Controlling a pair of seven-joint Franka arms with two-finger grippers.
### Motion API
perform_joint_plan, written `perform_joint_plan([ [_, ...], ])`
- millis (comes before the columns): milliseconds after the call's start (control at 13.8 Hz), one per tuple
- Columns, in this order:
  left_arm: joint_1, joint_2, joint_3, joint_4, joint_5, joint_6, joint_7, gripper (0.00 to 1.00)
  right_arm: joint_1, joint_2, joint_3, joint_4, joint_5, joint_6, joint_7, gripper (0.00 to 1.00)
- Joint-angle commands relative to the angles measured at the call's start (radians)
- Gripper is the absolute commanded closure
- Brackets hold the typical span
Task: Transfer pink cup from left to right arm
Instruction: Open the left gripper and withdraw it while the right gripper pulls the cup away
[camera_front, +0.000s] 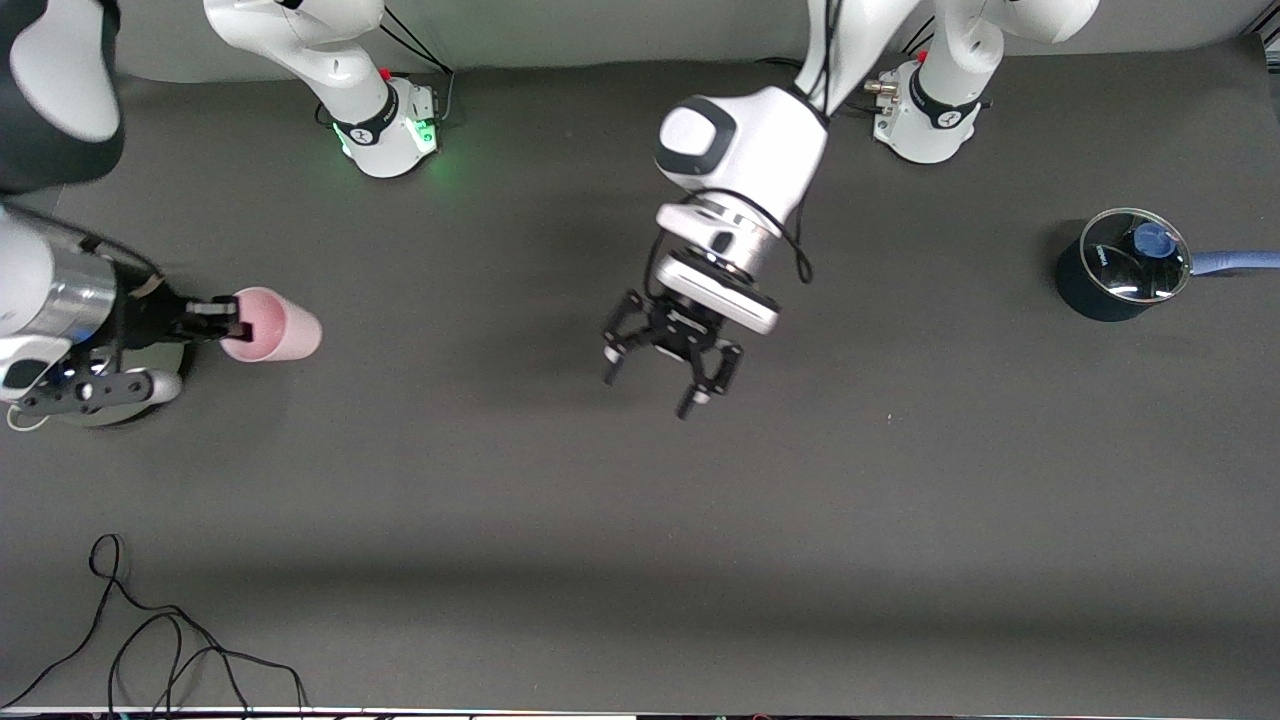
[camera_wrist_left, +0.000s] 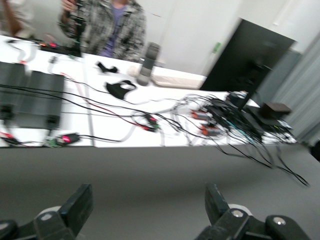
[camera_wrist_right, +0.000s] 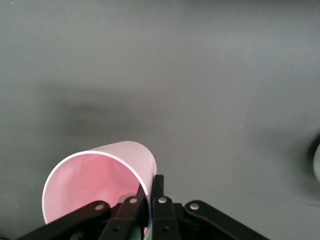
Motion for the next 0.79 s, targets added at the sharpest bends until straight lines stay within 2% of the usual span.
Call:
perform_joint_plan([
  [0, 0.104, -0.029, -0.008, -0.008, 0.013, -0.086, 0.010, 0.00, 0.020, -0.019, -0.051, -0.180, -0.020, 0.179, -0.104, 1.00],
  [144, 0.175, -0.054, -0.008, -0.008, 0.023, -0.185, 0.010, 0.00, 0.020, -0.022, -0.087, -0.339, -0.020, 0.387, -0.161, 1.00],
  [433, 0.334, -0.116, -0.007, -0.016, 0.023, -0.493, 0.010, 0.00, 0.023, -0.039, -0.104, -0.671, -0.018, 0.829, -0.215, 1.00],
  [722, 0.518, -0.190, -0.007, -0.052, 0.070, -0.878, 0.000, 0.00, 0.029, -0.027, -0.102, -0.871, -0.018, 1.109, -0.224, 1.00],
])
